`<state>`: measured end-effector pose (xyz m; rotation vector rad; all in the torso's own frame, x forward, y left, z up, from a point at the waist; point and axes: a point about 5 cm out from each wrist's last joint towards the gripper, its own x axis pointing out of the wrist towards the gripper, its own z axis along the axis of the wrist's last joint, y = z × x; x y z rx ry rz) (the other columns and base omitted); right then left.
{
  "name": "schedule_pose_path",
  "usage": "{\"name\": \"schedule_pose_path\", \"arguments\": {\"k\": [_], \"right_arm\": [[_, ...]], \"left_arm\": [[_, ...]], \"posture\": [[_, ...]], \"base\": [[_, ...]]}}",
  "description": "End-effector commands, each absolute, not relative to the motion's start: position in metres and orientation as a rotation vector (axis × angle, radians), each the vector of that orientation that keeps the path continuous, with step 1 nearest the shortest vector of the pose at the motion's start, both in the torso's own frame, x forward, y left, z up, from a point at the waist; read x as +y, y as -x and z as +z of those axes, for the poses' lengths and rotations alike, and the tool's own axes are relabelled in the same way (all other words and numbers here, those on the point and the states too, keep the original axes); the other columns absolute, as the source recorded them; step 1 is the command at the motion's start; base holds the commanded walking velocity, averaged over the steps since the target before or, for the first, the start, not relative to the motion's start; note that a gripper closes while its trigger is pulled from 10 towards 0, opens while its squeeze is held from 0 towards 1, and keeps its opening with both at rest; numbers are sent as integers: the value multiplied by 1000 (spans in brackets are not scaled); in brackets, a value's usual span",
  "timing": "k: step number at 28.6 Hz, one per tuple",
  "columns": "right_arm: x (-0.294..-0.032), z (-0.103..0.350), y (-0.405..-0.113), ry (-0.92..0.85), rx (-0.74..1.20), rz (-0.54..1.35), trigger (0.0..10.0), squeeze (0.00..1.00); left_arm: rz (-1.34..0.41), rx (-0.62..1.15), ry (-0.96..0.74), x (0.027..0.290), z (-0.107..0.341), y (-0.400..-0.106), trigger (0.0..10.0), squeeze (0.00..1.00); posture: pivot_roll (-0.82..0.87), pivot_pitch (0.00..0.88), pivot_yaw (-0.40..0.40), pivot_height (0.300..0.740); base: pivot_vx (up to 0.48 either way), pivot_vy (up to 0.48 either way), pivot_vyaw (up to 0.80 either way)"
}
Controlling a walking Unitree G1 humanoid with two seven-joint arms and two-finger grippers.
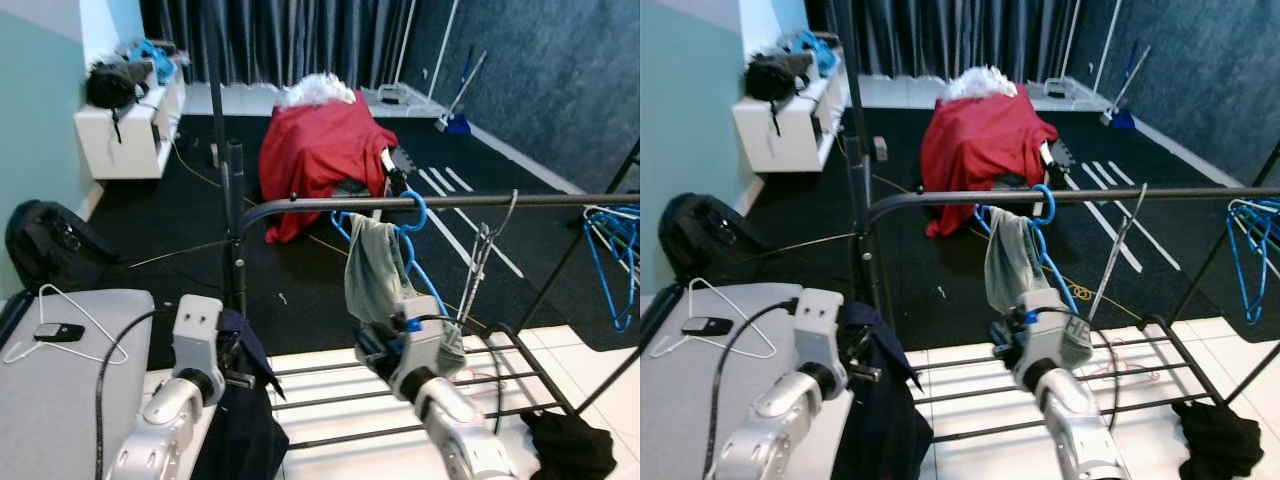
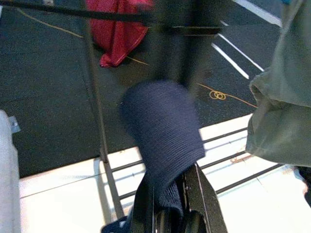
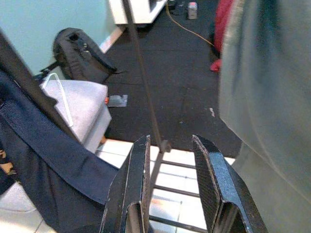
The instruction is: Hang hanger
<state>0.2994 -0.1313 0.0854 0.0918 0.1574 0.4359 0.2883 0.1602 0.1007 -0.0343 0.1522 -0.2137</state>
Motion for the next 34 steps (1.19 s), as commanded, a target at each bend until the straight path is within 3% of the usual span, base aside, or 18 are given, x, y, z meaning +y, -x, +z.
{"name": "schedule_pose_path", "arguments": {"k": [1, 15, 18, 34], "right_arm": [[-134, 83, -297, -95, 168, 433, 10000, 0], [-131, 85, -297, -72, 160, 454, 10000, 0], [-129, 86, -297, -49, 162, 470, 10000, 0], [-131, 85, -295, -75, 161, 470, 10000, 0]], "left_arm": [[-175, 143, 77, 163, 101, -288, 10000, 0], [-202, 153, 70, 157, 101, -289, 10000, 0], [-205, 152, 60, 155, 103, -290, 10000, 0], [-142, 151, 77, 159, 106, -295, 10000, 0]], "posture": [[-69, 0, -77, 740], [-70, 0, -72, 740], [-70, 0, -73, 740], [-71, 15, -72, 740]], "base": [[0, 0, 0], [0, 0, 0], [0, -334, 800], [0, -344, 0]]}}
